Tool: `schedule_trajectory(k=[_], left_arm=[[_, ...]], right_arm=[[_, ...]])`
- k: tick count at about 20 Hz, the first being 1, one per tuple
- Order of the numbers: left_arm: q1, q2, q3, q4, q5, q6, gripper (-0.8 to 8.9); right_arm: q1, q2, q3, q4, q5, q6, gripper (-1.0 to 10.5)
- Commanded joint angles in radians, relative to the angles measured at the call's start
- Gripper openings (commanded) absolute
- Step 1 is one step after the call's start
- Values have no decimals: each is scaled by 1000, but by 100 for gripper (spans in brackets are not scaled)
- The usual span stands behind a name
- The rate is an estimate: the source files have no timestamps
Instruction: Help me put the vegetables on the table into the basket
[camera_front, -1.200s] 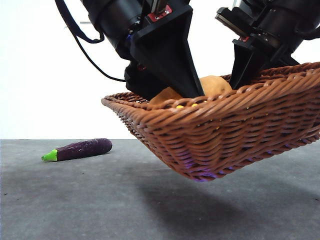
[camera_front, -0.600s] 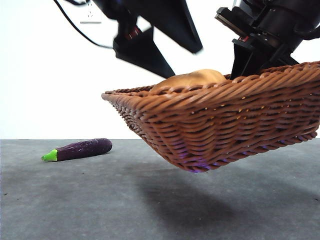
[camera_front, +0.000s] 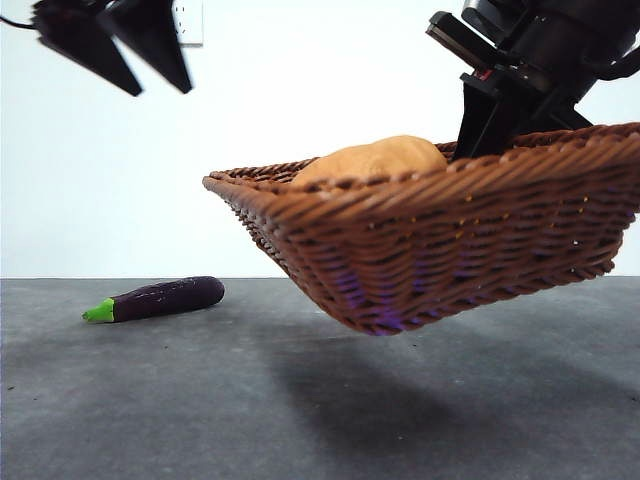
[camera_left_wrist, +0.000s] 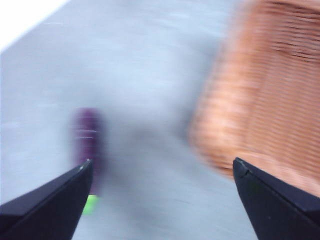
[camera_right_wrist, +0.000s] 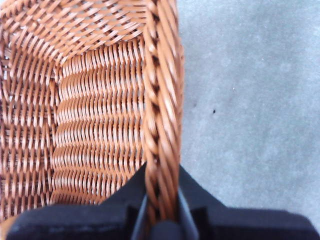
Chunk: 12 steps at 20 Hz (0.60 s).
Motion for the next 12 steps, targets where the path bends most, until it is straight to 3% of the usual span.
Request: schedule_trajectory(k=[1,3,5,12], left_arm=[[94,31,-4,68,64,51,471],[173,92,24,89,142,53,471],[220,202,110,68,154,52,471],[242,649,541,-104,205,171,471]], right_arm=[[0,0,31,10,-11,8,-12],[-1,-1,37,10,-17,8,-12],[0,-1,37,5,-22,7,-12],[0,-2,37,-43,-21,-17,-12]])
